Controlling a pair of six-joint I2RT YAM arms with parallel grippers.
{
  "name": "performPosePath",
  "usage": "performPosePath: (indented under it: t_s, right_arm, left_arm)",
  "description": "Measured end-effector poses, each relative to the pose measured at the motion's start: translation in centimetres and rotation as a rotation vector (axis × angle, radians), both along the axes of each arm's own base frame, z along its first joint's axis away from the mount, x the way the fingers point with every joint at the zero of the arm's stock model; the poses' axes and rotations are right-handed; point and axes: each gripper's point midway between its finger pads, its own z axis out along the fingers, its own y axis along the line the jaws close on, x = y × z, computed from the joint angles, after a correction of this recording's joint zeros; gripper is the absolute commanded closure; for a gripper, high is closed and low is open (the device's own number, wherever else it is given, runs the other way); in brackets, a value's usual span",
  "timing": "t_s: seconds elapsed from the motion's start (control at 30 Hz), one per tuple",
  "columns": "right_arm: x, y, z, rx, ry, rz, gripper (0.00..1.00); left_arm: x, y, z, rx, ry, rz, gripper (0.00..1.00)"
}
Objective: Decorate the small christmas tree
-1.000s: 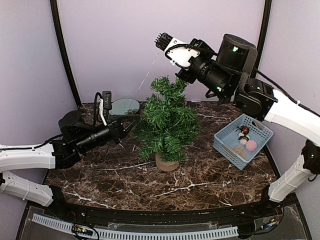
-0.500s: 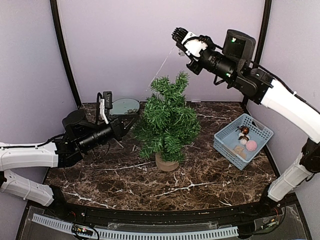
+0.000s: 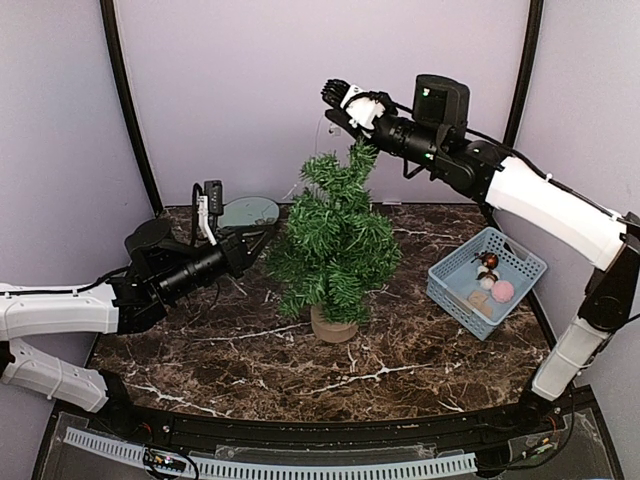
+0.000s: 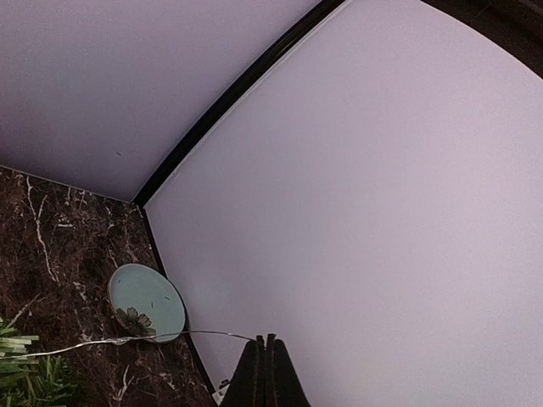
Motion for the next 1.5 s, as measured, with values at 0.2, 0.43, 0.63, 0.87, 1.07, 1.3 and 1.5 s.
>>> performPosePath:
  t_s: [0.2,0.43,0.63,0.87,1.07,1.3,1.5]
  right_arm:
    - [1.3,-0.6,0.2,0.039,0.019,0.002,1.00]
    - [2.0,-1.8,1.1,0.142,0.052,0.034,1.00]
    - [2.8,-2.8,1.5,0.209,0.109,0.068,1.00]
    - [4.0,-1.2,-0.3,0.236,0.183,0.133,1.00]
    - [6.4,0.0,-4.0,0.229,0.289,0.142,1.00]
    - [7.6,0.1,-5.9,0.233,0.347,0.133,1.00]
    - [8.8,-1.2,-6.4,0.261,0.383,0.099,1.00]
  left_arm:
    - [0.3,0.2,0.4,-0.016,-0.014,0.008,1.00]
    - [0.5,0.5,1.2,-0.043,-0.030,0.013,1.00]
    - [0.7,0.9,1.4,-0.077,-0.037,0.019,1.00]
    - [1.2,1.3,1.6,-0.111,-0.031,0.030,1.00]
    - [1.8,1.5,1.2,-0.125,-0.008,0.040,1.00]
    - [2.9,2.1,0.4,-0.128,0.032,0.074,1.00]
    - [4.2,2.0,-1.9,-0.092,0.094,0.096,1.00]
